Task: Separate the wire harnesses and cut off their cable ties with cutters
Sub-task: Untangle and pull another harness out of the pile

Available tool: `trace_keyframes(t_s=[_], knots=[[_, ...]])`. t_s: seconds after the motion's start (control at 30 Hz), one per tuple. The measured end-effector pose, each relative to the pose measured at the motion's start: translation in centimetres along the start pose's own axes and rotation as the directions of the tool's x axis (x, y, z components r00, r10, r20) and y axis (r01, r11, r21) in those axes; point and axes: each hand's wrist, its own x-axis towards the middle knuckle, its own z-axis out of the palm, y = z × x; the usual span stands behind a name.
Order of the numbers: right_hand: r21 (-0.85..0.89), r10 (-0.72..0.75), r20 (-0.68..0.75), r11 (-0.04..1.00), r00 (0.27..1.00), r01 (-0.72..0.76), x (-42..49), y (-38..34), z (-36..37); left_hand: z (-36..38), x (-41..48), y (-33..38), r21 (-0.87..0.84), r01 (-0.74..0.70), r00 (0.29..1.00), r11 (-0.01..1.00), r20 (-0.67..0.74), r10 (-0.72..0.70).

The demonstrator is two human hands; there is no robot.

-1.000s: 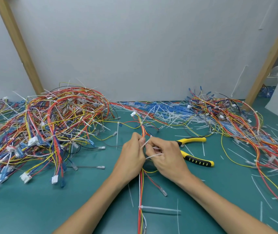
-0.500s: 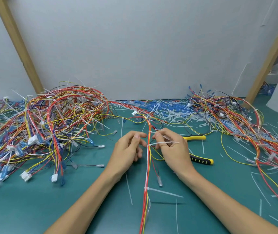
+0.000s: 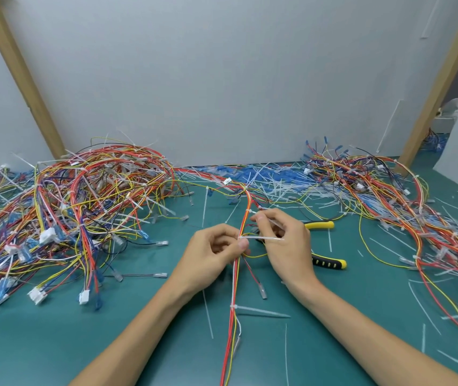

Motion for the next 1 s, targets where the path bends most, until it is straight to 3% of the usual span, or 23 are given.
trace_keyframes(t_s=[0.27, 0.37, 0.47, 0.57, 0.73, 1.0], knots=[[-0.005, -0.005, 0.023, 1.0, 1.0, 0.005, -0.2, -0.5, -0.1, -0.3, 0.5, -0.9, 0.09, -0.018, 0.976, 0.996, -0.216, 0.037], [-0.042, -0.107, -0.013, 0.993, 0.994, 0.106, -1.0, -1.3, -0.2, -0.3, 0.5, -0.9, 0.094, -0.002, 0.966, 0.996, -0.256, 0.026], [-0.226, -0.276, 0.029, 0.935, 0.961, 0.275, -2.1, -1.8, -0.2, -0.3, 0.5, -1.0, 0.153, 0.032, 0.954, 0.988, -0.298, 0.016], [-0.443, -0.302, 0.138, 0.833, 0.943, 0.331, -2.8, -1.8, 0.0, -0.2, 0.5, -1.1, 0.25, 0.045, 0.943, 0.967, -0.329, 0.041], [-0.505, -0.264, 0.191, 0.8, 0.946, 0.325, -2.4, -1.3, 0.2, -0.1, 0.3, -0.9, 0.375, 0.037, 0.957, 0.926, -0.281, 0.075], [-0.524, -0.171, 0.24, 0.806, 0.956, 0.276, -1.7, -0.4, 0.2, 0.0, 0.2, -0.4, 0.4, 0.024, 0.977, 0.916, -0.202, 0.063]])
